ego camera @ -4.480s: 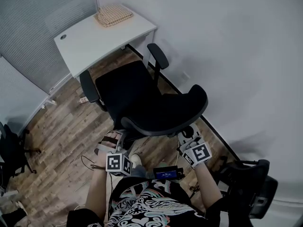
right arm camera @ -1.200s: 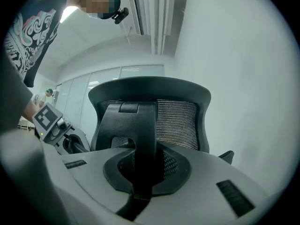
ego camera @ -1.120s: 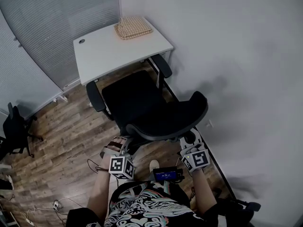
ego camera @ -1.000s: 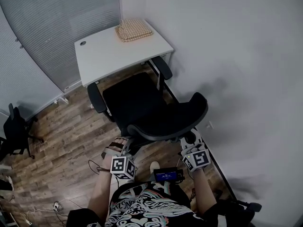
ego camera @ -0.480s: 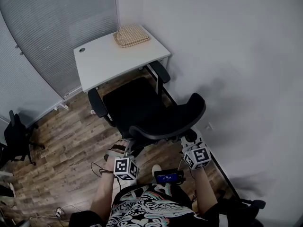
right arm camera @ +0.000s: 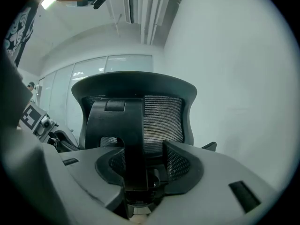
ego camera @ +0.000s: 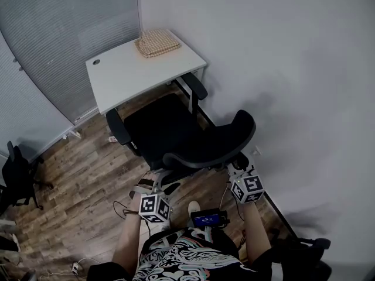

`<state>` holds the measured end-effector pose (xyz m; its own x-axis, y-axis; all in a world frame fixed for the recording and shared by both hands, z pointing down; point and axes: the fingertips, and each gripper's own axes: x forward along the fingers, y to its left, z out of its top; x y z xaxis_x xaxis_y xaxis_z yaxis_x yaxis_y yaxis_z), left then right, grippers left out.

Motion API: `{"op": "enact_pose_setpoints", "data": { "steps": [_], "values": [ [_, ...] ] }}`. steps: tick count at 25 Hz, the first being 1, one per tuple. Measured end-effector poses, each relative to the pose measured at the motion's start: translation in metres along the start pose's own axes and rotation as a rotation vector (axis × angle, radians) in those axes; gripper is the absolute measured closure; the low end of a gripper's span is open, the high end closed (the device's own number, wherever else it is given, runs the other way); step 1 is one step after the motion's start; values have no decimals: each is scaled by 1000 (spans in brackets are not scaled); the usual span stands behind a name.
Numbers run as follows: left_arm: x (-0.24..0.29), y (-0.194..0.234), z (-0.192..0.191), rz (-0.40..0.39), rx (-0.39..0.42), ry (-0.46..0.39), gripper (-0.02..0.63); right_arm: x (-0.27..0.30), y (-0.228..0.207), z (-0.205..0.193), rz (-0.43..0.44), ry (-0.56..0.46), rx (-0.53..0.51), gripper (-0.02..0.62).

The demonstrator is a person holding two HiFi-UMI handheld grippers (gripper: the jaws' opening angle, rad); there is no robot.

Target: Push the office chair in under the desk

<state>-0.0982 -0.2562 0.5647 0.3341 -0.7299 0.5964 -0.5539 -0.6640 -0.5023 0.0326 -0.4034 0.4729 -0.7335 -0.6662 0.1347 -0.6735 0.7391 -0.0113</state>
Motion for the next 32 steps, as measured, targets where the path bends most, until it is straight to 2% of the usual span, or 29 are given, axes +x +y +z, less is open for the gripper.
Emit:
{"op": "enact_pose_setpoints", "data": {
  "steps": [7, 10, 14, 21, 24, 27, 30, 32],
  "values": [
    [-16, 10, 4, 34, -46, -89, 344, -3, -2, -1, -21, 58, 22, 420],
    [-25, 16, 9, 48, -61, -121, 342, -8, 0, 2, -5, 81, 34, 413],
    [-31, 18, 12, 42, -89, -153, 328, -24, 2, 0, 12, 85, 80, 383],
    [-42, 22, 20, 43, -144, -224, 330, -50, 0, 2, -46, 39, 143, 383],
    [-54, 26, 21, 46, -202, -276, 348, -56, 11, 6, -63, 14, 150, 387],
    [-72, 28, 25, 32, -265, -352, 373, -63, 24, 12, -97, -19, 145, 423],
    [-90, 27, 25, 23, -281, -414, 411, -69, 47, 19, -104, -41, 150, 425],
    [-104, 31, 25, 69, -280, -469, 451, -75, 65, 22, -117, -56, 142, 437]
  ]
}}
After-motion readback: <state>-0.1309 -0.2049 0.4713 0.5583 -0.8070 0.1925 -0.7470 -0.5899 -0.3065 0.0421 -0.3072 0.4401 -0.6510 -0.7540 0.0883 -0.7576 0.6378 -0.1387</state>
